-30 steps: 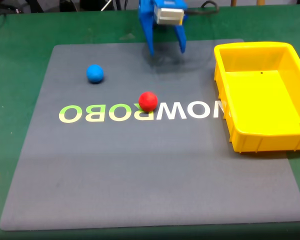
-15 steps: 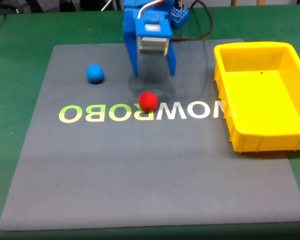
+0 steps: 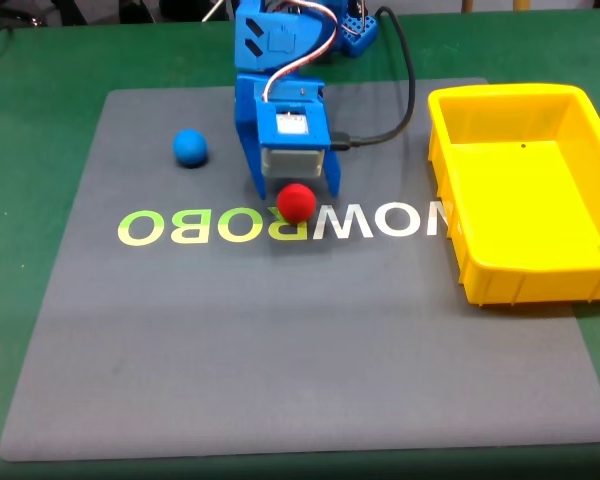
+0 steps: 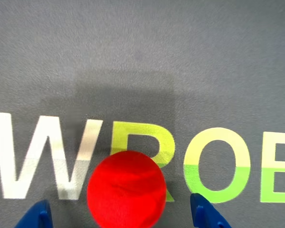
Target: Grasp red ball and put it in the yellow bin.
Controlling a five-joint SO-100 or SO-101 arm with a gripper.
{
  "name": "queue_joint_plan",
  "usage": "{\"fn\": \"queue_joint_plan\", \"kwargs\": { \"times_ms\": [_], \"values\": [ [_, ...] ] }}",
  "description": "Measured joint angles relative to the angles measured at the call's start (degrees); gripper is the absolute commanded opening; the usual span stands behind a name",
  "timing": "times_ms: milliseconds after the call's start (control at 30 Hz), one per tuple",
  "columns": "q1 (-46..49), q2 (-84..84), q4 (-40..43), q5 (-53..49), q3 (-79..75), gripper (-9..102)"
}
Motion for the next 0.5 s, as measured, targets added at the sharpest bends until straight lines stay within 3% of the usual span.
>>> {"fn": "queue_joint_plan", "kwargs": {
  "times_ms": [233, 500],
  "values": [
    [0.0, -3.3, 0.0, 0.0, -2.3, 25],
    [0.0, -5.1, 0.0, 0.0, -3.4, 2]
  ]
}}
